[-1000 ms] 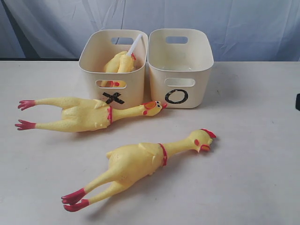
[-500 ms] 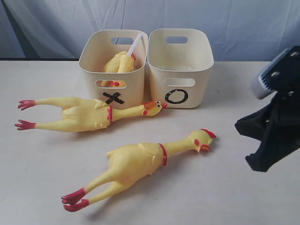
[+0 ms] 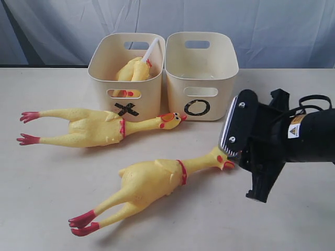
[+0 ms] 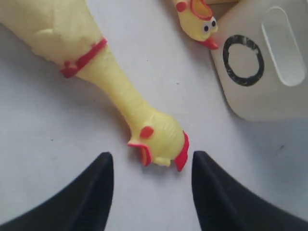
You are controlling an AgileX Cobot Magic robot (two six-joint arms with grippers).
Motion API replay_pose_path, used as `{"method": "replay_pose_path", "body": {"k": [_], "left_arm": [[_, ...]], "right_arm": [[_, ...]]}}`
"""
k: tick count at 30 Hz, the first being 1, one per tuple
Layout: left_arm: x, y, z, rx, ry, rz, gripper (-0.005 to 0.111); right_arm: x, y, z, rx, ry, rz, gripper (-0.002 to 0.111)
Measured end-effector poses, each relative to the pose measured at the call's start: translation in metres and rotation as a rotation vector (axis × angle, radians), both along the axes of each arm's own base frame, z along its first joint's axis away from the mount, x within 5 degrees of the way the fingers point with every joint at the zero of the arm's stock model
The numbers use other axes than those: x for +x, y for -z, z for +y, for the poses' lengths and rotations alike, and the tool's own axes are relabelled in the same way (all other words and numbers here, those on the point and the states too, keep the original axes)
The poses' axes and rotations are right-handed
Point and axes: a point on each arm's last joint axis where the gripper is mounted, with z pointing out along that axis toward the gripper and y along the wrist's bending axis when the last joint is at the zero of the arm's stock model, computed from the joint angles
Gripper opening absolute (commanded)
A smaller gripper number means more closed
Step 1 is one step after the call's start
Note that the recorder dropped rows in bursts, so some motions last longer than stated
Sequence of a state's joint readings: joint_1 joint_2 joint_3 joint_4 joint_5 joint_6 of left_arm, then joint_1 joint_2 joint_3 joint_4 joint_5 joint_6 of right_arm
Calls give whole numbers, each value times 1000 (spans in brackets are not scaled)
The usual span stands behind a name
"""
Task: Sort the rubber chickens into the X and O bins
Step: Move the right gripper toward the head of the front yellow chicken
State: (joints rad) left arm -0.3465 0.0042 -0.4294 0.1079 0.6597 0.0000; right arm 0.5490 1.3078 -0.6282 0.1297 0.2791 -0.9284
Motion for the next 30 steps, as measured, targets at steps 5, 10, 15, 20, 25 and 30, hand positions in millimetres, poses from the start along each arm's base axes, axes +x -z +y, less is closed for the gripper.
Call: {"method": "replay_pose_path", "body": {"k": [5,10,15,20,25,30], "left_arm": [[0,0,0,0,0,0,0],[0,0,0,0,0,0,0],[0,0,0,0,0,-1,0],[0,0,0,-8,-2,2,0],[0,0,0,-10,-3,2,0],[0,0,0,-10,-3,2,0]], "right_arm": [[11,14,11,-83,-89,-44,49],[26,24,23,-112,-112,-31,49],[40,29,34,-136,-133,-24,49],[43,40,47,-247,-244,-11,49],[42,52,52,-350,-336,-4,49],[44,64,52,-406,-380,7,49]]}}
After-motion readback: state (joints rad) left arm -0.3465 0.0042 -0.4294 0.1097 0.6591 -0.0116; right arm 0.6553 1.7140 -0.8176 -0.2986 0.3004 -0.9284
